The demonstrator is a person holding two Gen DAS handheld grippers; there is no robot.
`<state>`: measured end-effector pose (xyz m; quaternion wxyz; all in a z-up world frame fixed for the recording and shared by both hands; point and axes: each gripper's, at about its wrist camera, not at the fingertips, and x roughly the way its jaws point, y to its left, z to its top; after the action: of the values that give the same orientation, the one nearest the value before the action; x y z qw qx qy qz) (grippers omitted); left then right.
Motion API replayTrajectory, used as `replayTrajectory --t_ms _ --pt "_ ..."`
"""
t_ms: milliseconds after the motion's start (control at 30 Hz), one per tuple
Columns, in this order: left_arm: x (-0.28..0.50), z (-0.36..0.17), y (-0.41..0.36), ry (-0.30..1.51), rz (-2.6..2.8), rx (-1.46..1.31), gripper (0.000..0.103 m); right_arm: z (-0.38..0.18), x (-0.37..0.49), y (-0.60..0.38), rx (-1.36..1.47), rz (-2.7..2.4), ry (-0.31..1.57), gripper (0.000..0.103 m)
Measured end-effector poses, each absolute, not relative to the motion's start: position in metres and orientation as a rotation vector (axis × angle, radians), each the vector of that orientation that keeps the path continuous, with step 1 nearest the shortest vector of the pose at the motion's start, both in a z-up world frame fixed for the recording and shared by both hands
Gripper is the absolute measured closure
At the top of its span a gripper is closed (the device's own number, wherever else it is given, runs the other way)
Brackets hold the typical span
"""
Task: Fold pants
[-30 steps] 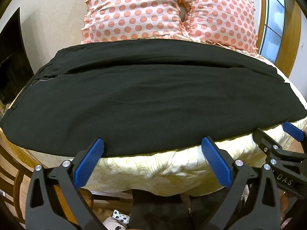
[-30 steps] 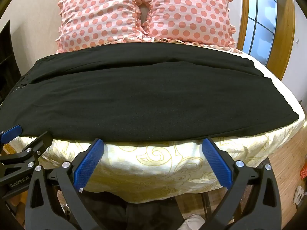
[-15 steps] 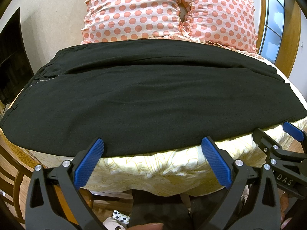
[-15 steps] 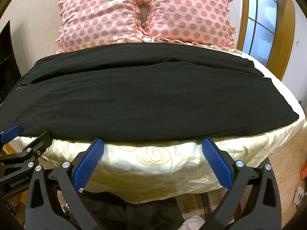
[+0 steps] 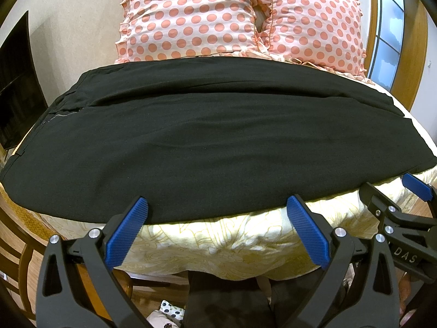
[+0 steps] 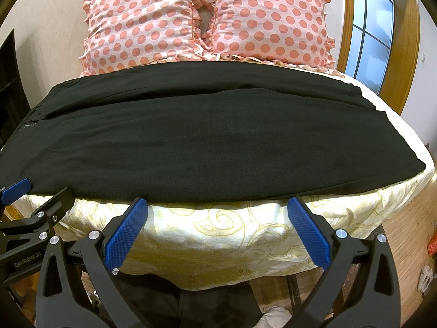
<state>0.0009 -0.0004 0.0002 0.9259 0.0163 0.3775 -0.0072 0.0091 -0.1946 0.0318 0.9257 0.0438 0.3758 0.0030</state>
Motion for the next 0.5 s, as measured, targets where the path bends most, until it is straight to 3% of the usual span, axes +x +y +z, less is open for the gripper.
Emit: replayTrajectory --t_ms 500 --pt "-0.0001 0.0002 0.0000 0.773 -0.013 0.032 0.002 0.0320 0.0091 -0.1946 0.090 0.006 0.770 0.001"
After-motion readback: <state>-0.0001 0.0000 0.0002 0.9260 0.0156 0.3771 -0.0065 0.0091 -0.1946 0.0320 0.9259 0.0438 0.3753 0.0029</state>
